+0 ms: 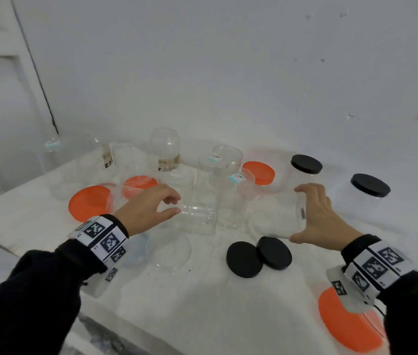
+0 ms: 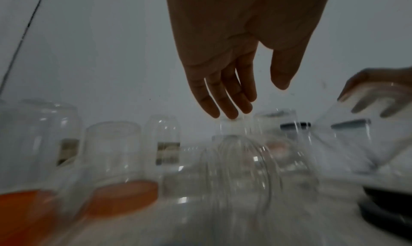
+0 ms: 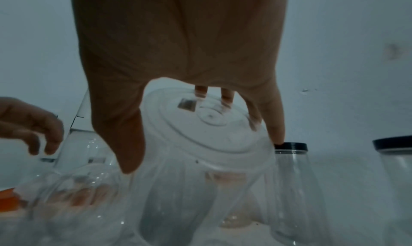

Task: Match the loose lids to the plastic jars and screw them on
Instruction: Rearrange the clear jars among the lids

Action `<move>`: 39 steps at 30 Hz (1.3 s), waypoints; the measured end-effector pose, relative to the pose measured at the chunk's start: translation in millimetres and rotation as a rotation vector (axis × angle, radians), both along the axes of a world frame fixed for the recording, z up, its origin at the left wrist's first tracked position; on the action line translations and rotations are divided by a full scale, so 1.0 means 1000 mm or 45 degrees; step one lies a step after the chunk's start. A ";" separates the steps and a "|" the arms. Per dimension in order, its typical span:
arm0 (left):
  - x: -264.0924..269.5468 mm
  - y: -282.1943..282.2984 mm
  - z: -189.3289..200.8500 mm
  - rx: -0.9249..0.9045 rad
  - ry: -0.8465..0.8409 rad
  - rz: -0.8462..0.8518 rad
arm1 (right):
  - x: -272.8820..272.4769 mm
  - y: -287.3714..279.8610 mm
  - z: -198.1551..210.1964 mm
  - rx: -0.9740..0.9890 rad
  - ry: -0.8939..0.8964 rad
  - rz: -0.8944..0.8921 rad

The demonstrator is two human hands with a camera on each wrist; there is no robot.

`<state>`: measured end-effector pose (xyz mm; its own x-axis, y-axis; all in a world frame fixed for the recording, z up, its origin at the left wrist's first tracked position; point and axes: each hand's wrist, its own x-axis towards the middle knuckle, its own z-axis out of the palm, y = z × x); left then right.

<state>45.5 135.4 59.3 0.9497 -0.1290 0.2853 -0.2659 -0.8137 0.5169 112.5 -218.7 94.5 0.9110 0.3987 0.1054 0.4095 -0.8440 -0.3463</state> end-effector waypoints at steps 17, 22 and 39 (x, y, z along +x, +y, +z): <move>-0.041 -0.019 -0.075 0.459 0.479 0.142 | -0.094 -0.015 -0.032 0.506 0.076 -0.258; -0.035 -0.024 -0.080 0.524 0.520 0.194 | -0.104 -0.014 -0.054 0.658 0.255 -0.302; -0.057 -0.025 -0.070 0.095 0.406 0.348 | -0.120 -0.018 -0.088 0.683 0.537 -0.221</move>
